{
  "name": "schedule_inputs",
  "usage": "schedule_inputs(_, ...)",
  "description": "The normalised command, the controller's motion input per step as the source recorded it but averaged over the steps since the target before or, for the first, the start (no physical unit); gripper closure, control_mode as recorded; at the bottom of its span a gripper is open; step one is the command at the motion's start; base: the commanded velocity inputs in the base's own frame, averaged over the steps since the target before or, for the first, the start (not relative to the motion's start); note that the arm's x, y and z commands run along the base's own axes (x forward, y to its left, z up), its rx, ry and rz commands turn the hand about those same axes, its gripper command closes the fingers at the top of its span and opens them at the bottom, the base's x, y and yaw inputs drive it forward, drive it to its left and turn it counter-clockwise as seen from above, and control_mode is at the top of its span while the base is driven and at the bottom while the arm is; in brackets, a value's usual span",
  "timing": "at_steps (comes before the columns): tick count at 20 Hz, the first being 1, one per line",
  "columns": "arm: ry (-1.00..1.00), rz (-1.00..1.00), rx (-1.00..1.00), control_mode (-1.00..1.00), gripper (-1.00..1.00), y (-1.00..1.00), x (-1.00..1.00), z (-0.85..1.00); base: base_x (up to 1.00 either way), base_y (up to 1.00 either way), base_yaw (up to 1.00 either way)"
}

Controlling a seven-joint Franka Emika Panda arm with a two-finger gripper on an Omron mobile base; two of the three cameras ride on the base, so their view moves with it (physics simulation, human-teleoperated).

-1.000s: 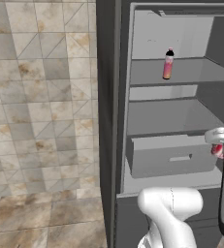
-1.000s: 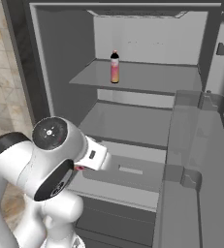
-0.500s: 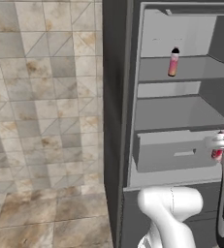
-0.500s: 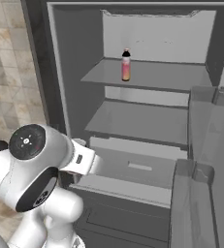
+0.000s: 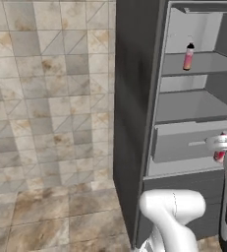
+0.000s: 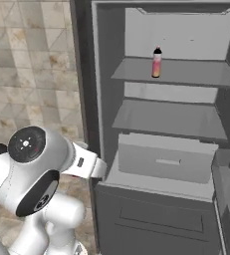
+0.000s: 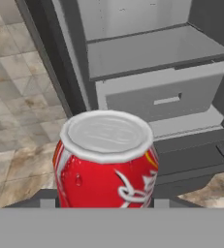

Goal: Open the fridge, grab two sodas, and place both sodas inside the bowl with ice on the dining counter.

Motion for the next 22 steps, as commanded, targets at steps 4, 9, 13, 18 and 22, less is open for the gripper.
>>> schedule_inputs(4,0.00,0.00,0.00,1.00,1.00,0.00,0.00,0.00,-0.59,0.47,-0.30)
schedule_inputs(9,0.00,0.00,0.00,1.00,1.00,0.00,0.00,0.00,-0.80,0.39,-0.34)
schedule_inputs(13,0.00,0.00,0.00,1.00,1.00,0.00,0.00,0.00,-0.87,0.32,-0.44)
schedule_inputs(18,0.00,0.00,0.00,1.00,1.00,0.00,0.00,0.00,-0.87,0.21,-0.52)
schedule_inputs(22,0.00,0.00,0.00,1.00,1.00,0.00,0.00,0.00,-0.77,0.18,-0.58)
